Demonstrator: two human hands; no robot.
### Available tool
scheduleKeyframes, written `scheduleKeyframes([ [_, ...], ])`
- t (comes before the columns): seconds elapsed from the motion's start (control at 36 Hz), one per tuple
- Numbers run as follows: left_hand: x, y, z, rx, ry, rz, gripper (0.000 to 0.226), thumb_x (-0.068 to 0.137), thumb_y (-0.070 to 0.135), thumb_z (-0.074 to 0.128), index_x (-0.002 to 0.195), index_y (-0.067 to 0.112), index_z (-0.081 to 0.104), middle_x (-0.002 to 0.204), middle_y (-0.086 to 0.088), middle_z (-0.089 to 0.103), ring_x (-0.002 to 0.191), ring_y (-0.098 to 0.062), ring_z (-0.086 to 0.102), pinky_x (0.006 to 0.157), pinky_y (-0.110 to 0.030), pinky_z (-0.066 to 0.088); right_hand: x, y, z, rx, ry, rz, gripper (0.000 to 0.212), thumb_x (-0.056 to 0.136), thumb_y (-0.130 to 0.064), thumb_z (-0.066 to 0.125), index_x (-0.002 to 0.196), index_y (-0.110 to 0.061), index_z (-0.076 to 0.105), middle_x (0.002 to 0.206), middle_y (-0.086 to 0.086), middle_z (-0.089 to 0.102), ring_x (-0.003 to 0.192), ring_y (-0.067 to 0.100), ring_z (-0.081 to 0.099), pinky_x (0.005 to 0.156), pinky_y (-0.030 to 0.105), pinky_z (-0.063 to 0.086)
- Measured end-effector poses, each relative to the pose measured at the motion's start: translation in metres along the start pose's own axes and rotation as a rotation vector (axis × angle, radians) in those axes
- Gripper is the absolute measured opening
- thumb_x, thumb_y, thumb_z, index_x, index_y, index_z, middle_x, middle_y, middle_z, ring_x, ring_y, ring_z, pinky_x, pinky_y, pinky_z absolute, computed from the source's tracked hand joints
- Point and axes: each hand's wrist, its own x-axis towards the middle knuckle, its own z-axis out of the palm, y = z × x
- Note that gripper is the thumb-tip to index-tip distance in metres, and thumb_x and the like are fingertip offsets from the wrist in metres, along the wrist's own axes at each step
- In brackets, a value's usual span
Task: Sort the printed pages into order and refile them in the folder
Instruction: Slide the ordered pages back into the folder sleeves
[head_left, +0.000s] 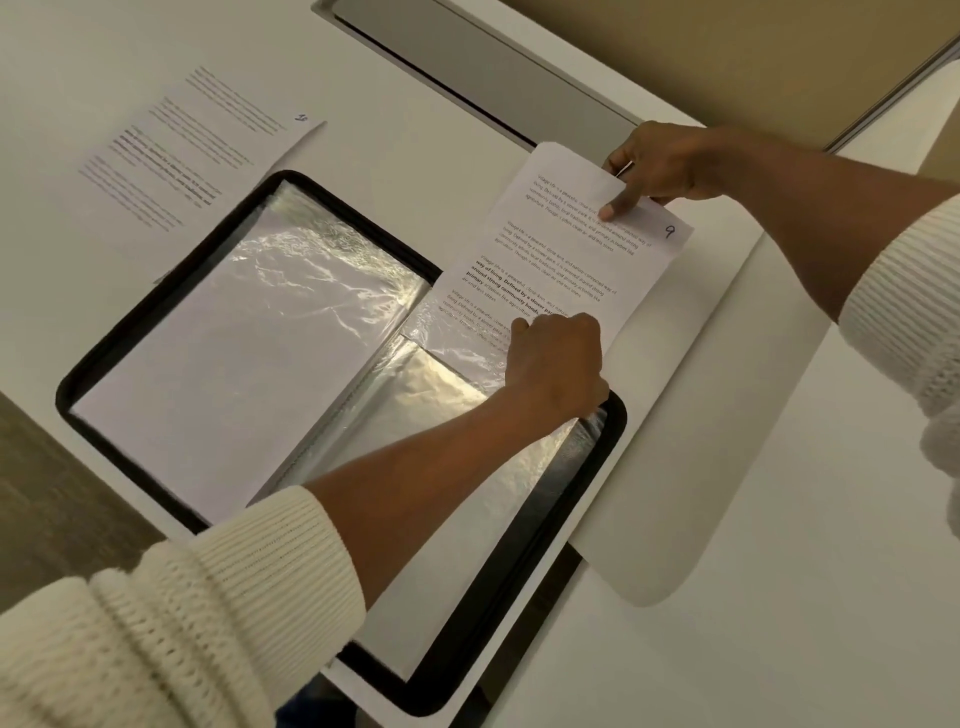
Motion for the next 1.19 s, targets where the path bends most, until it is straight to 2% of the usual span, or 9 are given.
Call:
scheduleKeyframes([
  [0.25,-0.035,-0.029,0.007,-0.047,0.392,0.143,0.02,0.093,0.029,0.076,0.107,0.016,0.071,0.112,-0.001,0.07,0.113,-0.025,0.056,0.1,-0.041,0.041,0.002,0.005,-0.001,0.02,-0.036,0.0,0.029,0.086,-0.006,0.083,0.113,-0.011,0.075,0.109,0.004,0.078,0.105,0.029,0.073,0.089,0.039,0.057],
  [0.33,-0.057,-0.053,0.016,0.028,0.518,0.13,0.033,0.094,0.036,0.075,0.117,0.012,0.07,0.134,-0.01,0.065,0.133,-0.031,0.052,0.111,-0.05,0.043,0.001,0.007,-0.003,0.022,-0.061,-0.004,0.028,0.085,-0.005,0.084,0.111,-0.013,0.075,0.109,0.005,0.079,0.105,0.027,0.074,0.083,0.035,0.057],
  [0.44,-0.091,-0.087,0.026,0.034,0.46,-0.059,0.07,0.103,0.063,0.053,0.149,0.009,0.051,0.171,-0.016,0.028,0.161,-0.031,0.016,0.128,-0.055,0.024,-0.001,0.006,-0.004,0.03,-0.1,-0.006,0.036,0.085,-0.006,0.084,0.119,-0.011,0.074,0.112,0.005,0.079,0.107,0.025,0.074,0.081,0.033,0.057],
  [0.56,-0.119,-0.115,0.033,0.069,0.436,-0.12,0.099,0.098,0.075,0.05,0.165,0.006,0.026,0.176,-0.016,0.003,0.164,-0.028,-0.001,0.132,-0.049,0.015,-0.004,0.001,0.0,0.022,-0.126,-0.012,0.042,0.084,-0.008,0.084,0.124,-0.01,0.072,0.115,0.003,0.079,0.109,0.023,0.074,0.083,0.033,0.057],
  [0.72,-0.137,-0.126,0.043,0.203,0.364,-0.012,0.107,0.098,0.075,0.047,0.166,0.001,0.012,0.175,-0.018,-0.006,0.163,-0.032,-0.007,0.132,-0.052,0.011,-0.01,-0.011,0.02,-0.002,-0.135,-0.047,0.041,0.089,-0.009,0.08,0.128,-0.011,0.069,0.118,0.003,0.076,0.11,0.024,0.072,0.085,0.033,0.057],
  [0.86,-0.139,-0.125,0.05,0.21,0.336,-0.004,0.112,0.096,0.077,0.049,0.166,0.0,0.007,0.175,-0.02,-0.01,0.163,-0.035,-0.008,0.131,-0.056,0.012,-0.016,-0.012,0.035,-0.043,-0.073,-0.071,0.022,0.091,-0.011,0.08,0.112,-0.017,0.074,0.114,0.006,0.078,0.107,0.027,0.074,0.095,0.042,0.06],
  [1.0,-0.14,-0.126,0.052,0.217,0.325,0.01,0.114,0.096,0.079,0.047,0.166,-0.001,0.004,0.174,-0.021,-0.013,0.162,-0.036,-0.01,0.129,-0.059,0.017,-0.022,-0.01,0.046,-0.117,0.06,-0.037,0.039,0.086,-0.03,0.087,0.12,-0.017,0.071,0.117,0.007,0.074,0.105,0.031,0.072,0.093,0.052,0.061],
  [1.08,-0.14,-0.127,0.049,0.216,0.329,0.013,0.115,0.095,0.082,0.044,0.166,0.0,0.005,0.174,-0.021,-0.012,0.162,-0.036,-0.01,0.129,-0.06,0.016,-0.024,-0.01,0.056,-0.169,0.218,-0.041,0.053,0.089,-0.031,0.084,0.135,-0.017,0.061,0.138,0.007,0.059,0.122,0.029,0.059,0.105,0.041,0.049],
  [1.19,-0.142,-0.125,0.044,0.218,0.307,-0.003,0.118,0.093,0.087,0.039,0.167,0.002,0.003,0.173,-0.021,-0.015,0.161,-0.038,-0.013,0.129,-0.061,0.012,-0.025,-0.007,0.071,-0.223,0.401,-0.077,0.037,0.097,-0.024,0.074,0.132,-0.021,0.063,0.134,0.011,0.063,0.12,0.031,0.059,0.095,0.035,0.043],
])
